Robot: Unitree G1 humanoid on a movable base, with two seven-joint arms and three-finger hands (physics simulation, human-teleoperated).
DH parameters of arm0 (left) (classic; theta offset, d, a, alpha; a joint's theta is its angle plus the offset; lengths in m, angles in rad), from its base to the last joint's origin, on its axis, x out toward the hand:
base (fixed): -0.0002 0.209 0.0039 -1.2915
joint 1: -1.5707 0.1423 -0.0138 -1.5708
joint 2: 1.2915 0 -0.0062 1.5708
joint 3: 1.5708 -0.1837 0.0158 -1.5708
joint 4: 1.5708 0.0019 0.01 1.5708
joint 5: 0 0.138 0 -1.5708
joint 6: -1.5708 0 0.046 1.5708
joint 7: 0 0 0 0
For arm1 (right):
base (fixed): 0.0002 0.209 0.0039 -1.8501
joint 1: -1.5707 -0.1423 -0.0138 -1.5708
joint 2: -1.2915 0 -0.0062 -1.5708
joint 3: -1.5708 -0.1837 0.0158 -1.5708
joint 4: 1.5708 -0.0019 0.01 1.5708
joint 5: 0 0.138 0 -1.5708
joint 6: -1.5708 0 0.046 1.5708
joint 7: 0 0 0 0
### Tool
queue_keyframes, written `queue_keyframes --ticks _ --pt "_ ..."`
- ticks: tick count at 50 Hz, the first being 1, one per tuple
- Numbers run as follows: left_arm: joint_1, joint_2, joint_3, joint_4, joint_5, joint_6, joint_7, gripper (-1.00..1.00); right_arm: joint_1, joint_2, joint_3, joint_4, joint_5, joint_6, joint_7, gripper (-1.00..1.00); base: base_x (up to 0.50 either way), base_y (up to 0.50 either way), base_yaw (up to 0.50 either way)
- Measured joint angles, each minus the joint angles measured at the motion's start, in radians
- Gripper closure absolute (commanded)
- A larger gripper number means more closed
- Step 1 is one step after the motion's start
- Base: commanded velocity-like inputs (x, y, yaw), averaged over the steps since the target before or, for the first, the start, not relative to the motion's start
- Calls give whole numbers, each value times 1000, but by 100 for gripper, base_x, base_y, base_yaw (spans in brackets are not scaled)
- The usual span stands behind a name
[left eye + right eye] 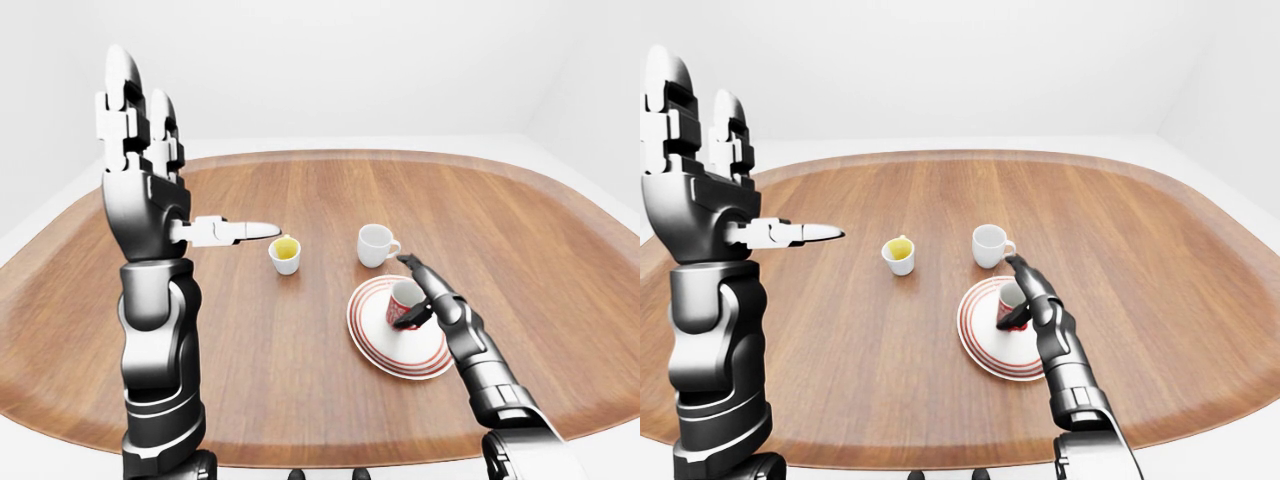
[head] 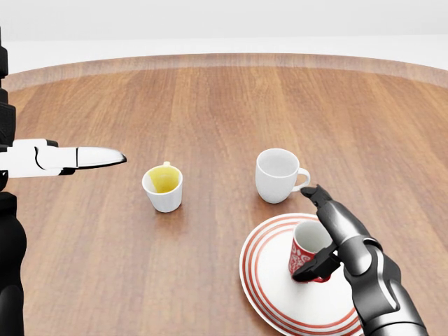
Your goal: Pick up the red mug and put it on the plate
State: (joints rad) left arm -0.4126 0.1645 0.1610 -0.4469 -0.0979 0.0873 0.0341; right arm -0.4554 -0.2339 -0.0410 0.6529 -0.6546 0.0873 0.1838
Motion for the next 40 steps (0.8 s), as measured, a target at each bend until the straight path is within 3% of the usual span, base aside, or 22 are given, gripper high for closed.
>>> queue_keyframes --ticks 24,40 --pt "-9 2 0 -10 -2 0 2 -100 -2 3 2 -8 -15 0 5 -100 0 0 0" --pt "-16 7 6 -18 -9 0 5 -100 41 -2 -26 -388 -74 0 187 -100 0 0 0"
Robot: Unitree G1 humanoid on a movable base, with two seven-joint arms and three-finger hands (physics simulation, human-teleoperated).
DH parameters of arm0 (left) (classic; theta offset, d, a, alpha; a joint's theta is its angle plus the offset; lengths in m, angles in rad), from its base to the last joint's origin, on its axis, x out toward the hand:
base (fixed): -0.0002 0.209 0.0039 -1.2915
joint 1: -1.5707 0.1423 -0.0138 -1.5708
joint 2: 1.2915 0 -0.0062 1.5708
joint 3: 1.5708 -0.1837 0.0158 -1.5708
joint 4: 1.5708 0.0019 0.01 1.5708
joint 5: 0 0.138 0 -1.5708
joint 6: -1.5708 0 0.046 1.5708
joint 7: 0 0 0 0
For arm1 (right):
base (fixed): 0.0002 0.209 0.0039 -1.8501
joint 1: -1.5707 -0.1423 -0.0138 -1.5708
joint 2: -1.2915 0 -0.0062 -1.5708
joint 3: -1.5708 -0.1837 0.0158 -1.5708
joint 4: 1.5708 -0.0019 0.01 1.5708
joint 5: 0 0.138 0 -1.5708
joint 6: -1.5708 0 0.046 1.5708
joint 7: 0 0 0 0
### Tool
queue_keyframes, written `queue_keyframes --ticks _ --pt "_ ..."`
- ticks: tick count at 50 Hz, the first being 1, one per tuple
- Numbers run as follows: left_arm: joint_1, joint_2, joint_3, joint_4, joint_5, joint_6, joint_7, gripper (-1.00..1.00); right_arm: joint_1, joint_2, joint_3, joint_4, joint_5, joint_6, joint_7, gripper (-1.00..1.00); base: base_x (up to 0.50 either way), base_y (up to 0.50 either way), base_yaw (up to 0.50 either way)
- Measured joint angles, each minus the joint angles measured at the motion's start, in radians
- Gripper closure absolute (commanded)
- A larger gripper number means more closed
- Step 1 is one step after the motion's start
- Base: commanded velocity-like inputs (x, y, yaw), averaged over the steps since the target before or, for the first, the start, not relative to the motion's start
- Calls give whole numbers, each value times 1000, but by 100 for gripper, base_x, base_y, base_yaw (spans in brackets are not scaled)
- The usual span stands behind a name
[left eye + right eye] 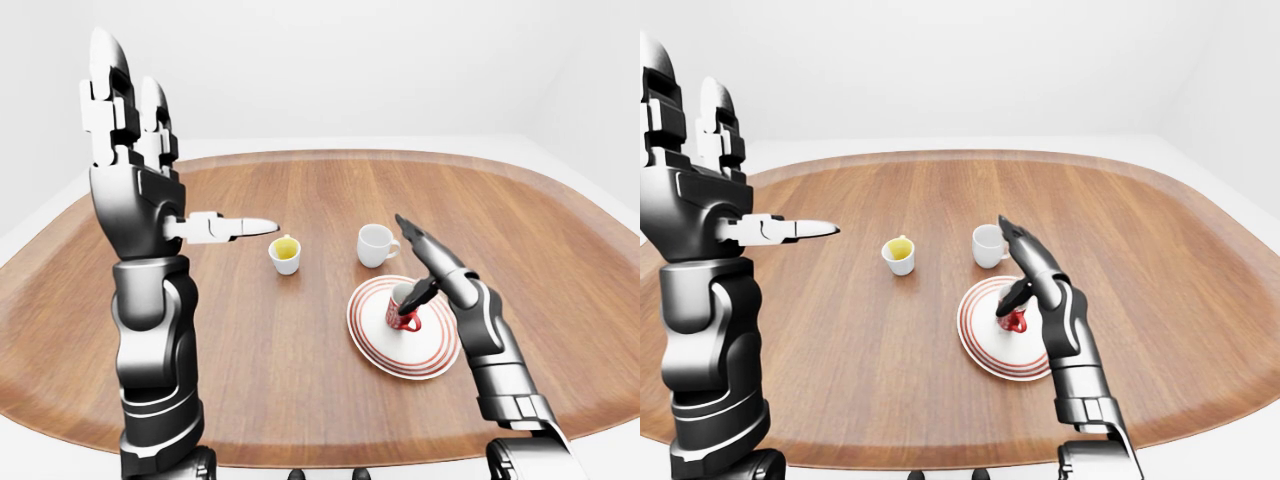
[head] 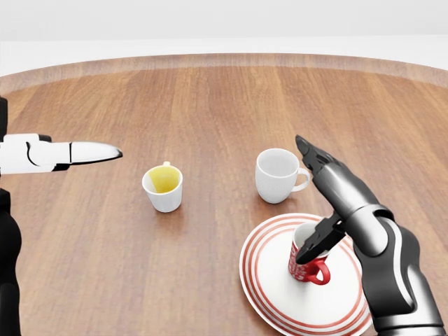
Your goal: Pick up the red mug and put it on the plate
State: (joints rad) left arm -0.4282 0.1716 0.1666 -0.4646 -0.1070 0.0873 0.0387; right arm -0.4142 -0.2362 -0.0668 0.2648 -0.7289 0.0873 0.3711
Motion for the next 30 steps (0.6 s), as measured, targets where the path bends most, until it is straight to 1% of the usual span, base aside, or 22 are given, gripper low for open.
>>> queue_keyframes --ticks 7,14,26,30 --pt "-1 3 3 -3 -5 0 2 -100 -5 -15 -27 -217 -33 0 115 -100 0 0 0" --pt "-3 5 4 -5 -8 0 3 -100 -28 -32 -55 -389 -49 0 203 -100 0 0 0" --pt "-8 9 7 -23 -13 0 5 -100 -91 -74 -80 -611 -61 0 321 -100 0 0 0" --pt "-9 9 6 -25 -13 0 6 -100 -104 -85 -84 -659 -67 0 327 -100 0 0 0"
